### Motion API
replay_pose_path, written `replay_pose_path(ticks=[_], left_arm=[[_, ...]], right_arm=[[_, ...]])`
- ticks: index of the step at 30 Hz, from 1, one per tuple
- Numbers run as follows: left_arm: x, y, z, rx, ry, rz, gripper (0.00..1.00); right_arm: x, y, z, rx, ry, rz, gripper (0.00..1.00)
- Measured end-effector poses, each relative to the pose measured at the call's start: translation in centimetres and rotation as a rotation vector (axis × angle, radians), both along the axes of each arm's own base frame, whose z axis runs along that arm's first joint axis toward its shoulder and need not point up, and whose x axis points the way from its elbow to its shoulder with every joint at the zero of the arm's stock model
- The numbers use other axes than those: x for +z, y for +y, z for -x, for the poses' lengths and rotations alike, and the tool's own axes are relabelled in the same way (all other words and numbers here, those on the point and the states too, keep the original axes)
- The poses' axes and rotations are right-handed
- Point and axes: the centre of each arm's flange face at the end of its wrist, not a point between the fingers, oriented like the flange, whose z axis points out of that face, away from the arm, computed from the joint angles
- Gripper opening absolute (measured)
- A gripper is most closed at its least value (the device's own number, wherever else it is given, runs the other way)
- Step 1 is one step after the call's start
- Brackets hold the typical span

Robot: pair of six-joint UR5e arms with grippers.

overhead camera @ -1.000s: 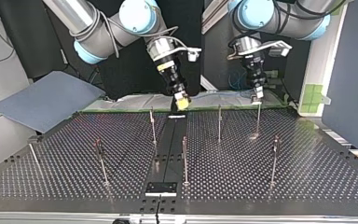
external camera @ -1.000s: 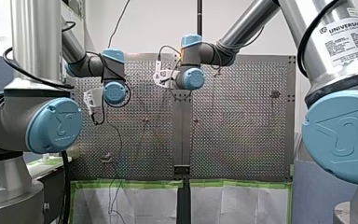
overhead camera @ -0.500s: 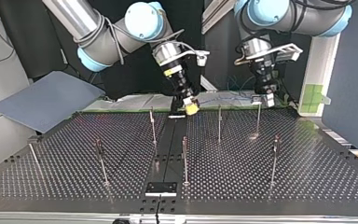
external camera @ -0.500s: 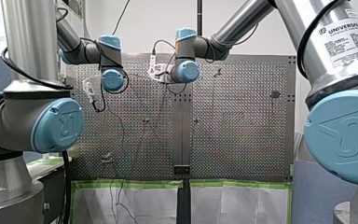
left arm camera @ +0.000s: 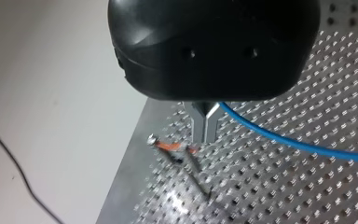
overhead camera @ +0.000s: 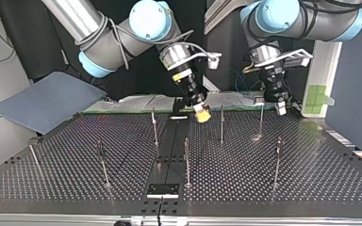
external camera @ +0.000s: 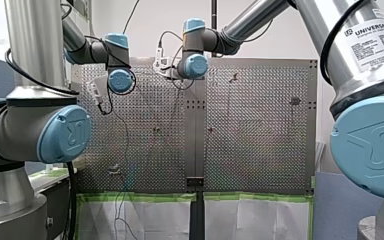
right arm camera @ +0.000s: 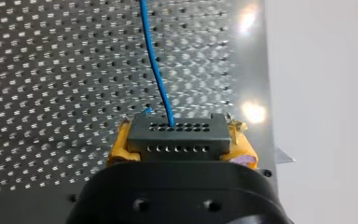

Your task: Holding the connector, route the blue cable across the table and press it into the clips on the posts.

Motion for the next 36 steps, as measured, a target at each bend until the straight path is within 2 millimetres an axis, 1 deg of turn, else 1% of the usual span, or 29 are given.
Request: replay_pose_path(ticks=[3,6,11,18,26,30,36], left_arm=[[0.7,0.4,-0.6,0.022,-0.007,0.001,0.0],[1.2,0.8,-1.1,0.035,-0.014,0.001,0.0],[1.6,1.4,-1.8,0.047,-0.02,-0.001,0.0],[1.8,2.0,-3.4,0.04,-0.024,-0.008,0.0],[2.2,2.9,-4.4,0.036,-0.041,-0.01,0.0],[2.0,3.2,-5.0,0.012,-0.055,0.001,0.0],[2.0,3.5,-5.8,-0.027,-0.074,0.004,0.0]], right_arm=[[0.6,-0.5,0.0,-0.004,-0.015,-0.003,0.0],[0.6,-0.9,-0.1,-0.007,-0.019,-0.009,0.0],[-0.5,-1.7,-0.8,-0.008,-0.005,-0.025,0.0],[-1.9,-2.9,-2.0,-0.009,0.012,-0.043,0.0],[-3.6,-4.1,-3.4,-0.006,0.032,-0.059,0.0],[-3.3,-4.5,-3.9,-0.002,0.025,-0.053,0.0],[-2.2,-4.8,-4.3,0.011,0.013,-0.041,0.0]])
